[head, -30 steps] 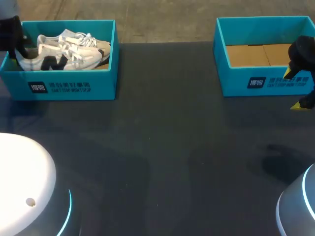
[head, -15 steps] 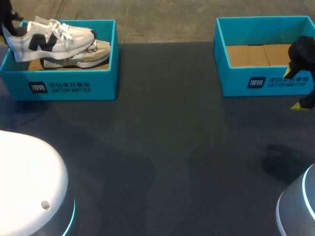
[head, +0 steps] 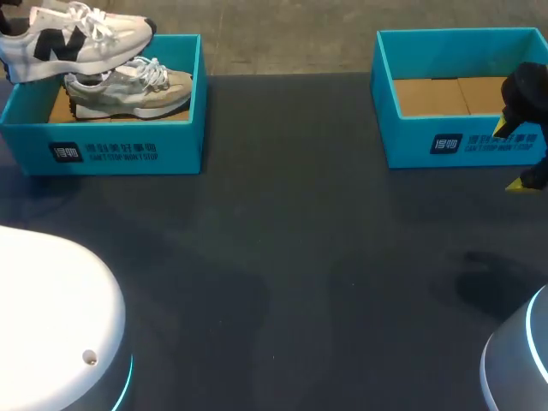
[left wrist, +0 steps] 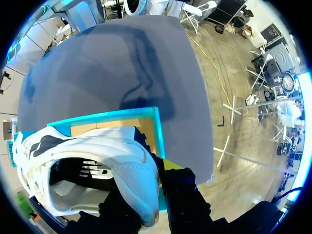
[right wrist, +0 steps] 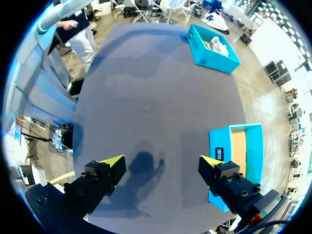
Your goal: Take the shoe out of the shoebox, open the shoe tongue, remove and reinsert the insole, then place the shoe into the shoebox
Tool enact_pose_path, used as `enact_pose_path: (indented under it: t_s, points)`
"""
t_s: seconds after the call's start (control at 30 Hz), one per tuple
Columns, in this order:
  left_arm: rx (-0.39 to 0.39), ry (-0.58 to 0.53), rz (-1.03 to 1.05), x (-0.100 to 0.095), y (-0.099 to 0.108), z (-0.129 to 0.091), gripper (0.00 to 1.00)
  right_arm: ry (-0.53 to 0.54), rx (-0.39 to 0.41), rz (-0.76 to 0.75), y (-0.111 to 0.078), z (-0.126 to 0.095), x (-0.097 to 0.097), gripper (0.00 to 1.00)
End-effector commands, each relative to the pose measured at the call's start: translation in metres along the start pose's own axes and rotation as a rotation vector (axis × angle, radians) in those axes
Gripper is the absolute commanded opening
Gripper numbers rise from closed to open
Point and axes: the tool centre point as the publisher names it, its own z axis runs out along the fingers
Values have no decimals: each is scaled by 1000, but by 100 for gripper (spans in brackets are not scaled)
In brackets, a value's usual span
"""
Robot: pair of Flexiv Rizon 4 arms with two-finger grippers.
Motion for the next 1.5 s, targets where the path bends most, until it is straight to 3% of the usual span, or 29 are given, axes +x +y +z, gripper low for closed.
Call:
enact_pose_path:
  t_s: [0.03, 0.83, 1.0, 1.17, 1.5]
  points:
    - [2, 3, 0, -1, 0, -3, 0, 4, 3, 0, 1, 1, -2, 100]
    - [2, 3, 0, -1, 0, -3, 0, 4, 3, 0, 1, 1, -2, 100]
    - [-18, 51, 27, -22, -7, -8, 0, 4, 3, 0, 1, 1, -2, 100]
    - [0, 103, 15, -32, -14, -11, 0, 4, 3, 0, 1, 1, -2, 100]
    - [-12, 134, 3, -61, -43, -8, 0, 4, 3, 0, 1, 1, -2, 100]
